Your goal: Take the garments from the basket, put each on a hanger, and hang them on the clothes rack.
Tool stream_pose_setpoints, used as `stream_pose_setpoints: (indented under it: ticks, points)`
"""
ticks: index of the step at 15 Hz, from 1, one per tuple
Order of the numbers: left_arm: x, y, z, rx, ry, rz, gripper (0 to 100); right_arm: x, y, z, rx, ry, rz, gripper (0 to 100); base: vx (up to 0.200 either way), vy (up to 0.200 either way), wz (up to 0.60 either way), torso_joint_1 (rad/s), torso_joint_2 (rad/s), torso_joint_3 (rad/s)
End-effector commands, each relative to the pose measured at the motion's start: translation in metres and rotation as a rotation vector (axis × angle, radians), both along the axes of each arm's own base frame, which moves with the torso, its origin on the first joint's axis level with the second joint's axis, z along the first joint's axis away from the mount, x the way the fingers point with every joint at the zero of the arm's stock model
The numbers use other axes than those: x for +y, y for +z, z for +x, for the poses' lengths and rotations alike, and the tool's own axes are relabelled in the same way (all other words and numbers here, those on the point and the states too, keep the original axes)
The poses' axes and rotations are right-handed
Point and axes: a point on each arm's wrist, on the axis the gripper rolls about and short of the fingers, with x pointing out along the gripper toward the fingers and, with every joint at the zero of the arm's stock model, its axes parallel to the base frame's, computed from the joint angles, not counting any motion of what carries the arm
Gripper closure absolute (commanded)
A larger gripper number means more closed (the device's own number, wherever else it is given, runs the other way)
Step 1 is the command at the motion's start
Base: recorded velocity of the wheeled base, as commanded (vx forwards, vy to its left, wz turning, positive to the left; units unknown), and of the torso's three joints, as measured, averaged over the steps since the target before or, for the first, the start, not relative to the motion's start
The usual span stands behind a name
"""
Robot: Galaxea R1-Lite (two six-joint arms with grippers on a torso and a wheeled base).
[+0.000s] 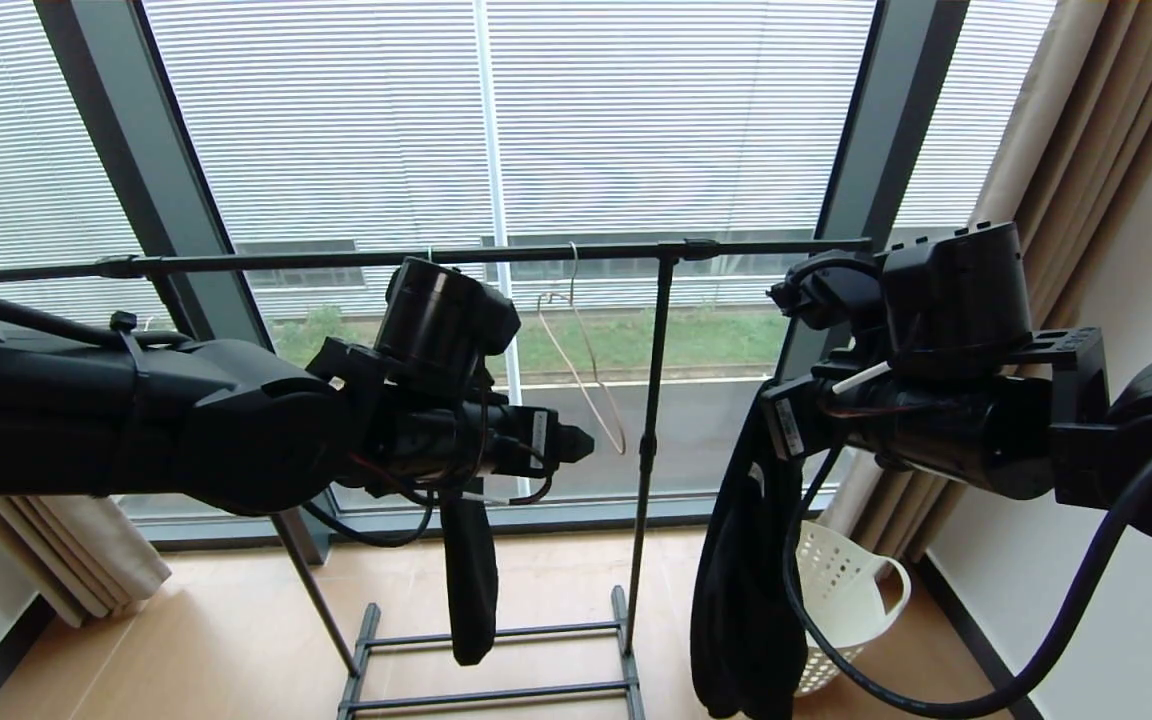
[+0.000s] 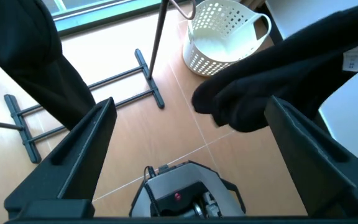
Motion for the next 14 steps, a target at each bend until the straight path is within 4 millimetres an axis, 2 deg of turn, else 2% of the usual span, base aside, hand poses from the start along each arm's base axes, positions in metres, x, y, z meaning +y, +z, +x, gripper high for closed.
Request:
stream_pose_setpoints:
  ticks: [1, 4, 6, 7, 12, 14]
  points:
    - [-0.004, -0.011, 0.007, -0.001, 0.017, 0.02, 0, 0.0, 0.0, 0.0, 0.001, 0.001, -0.002, 100, 0.0, 0.0, 0.0, 0.0, 0.0, 0.0]
    - [-0.01, -0.019, 0.011, -0.015, 0.034, 0.045, 0, -0.001, 0.0, 0.0, 0.0, -0.002, -0.001, 100, 0.0, 0.0, 0.0, 0.0, 0.0, 0.0]
    - [-0.01, -0.022, 0.012, -0.012, 0.033, 0.049, 0, -0.003, -0.001, 0.002, 0.001, -0.009, -0.003, 100, 0.0, -0.2, 0.0, 0.007, 0.0, 0.0]
    - [-0.01, -0.022, 0.013, -0.01, 0.035, 0.05, 0, -0.003, -0.001, 0.002, 0.002, -0.009, -0.004, 100, 0.2, -0.2, 0.0, -0.002, 0.0, 0.002]
    - [-0.011, -0.025, 0.014, -0.007, 0.036, 0.05, 0, -0.002, -0.002, 0.002, 0.006, -0.008, -0.007, 100, 0.2, 0.0, 0.0, -0.001, 0.01, 0.001]
    - [-0.015, -0.033, 0.024, -0.048, 0.058, 0.033, 0, -0.003, -0.002, 0.002, 0.006, -0.009, -0.007, 100, 0.0, 0.0, 0.0, 0.0, 0.0, 0.0]
